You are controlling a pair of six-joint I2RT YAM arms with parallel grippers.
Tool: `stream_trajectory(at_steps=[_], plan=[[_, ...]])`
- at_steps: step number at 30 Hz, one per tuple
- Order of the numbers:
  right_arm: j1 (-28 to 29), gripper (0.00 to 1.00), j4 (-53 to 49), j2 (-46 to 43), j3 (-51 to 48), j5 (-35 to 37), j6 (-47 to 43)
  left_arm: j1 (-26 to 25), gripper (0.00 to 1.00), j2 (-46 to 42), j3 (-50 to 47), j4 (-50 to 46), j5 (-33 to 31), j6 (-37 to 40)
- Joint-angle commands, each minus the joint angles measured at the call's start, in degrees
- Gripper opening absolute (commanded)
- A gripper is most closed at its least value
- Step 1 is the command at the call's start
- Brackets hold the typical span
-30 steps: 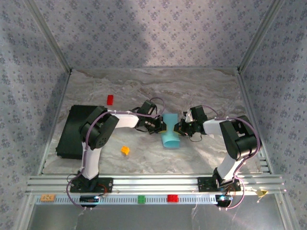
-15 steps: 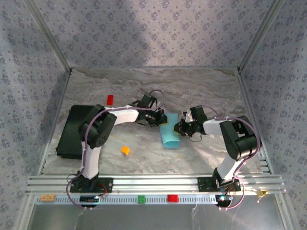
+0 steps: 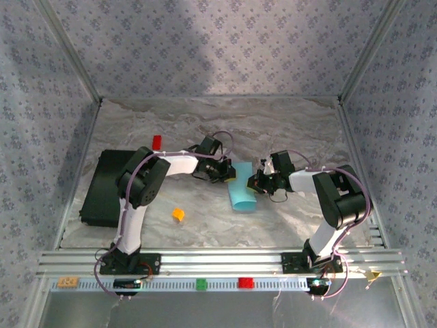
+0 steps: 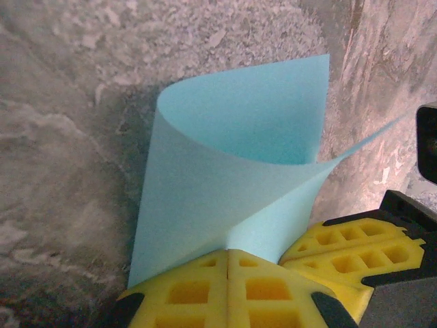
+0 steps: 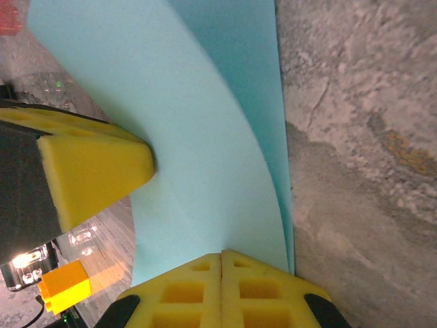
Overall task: Fold a paper plane with a square sheet of paper (pick it up from the middle)
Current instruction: First fold the square sheet of paper in half at the center of the table.
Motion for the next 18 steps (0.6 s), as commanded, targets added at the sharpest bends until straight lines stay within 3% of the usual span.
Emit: stream_trajectory(at_steps=[1,12,18], plan=[[-0.15,0.00,-9.49,3.24,-2.66,8.82,-2.13,1.30,0.01,0.34,3.76,-3.75,0.61,2.24],[-0.14,0.00,-10.07,3.28,-2.28,8.85,-2.33,2.58,0.02,3.80,6.71,-4.05,3.11,3.19],[-0.14,0.00,-10.15,3.27,-2.38,8.93,-2.33,3.35,0.02,5.57,6.98,-5.11,0.64,3.65]])
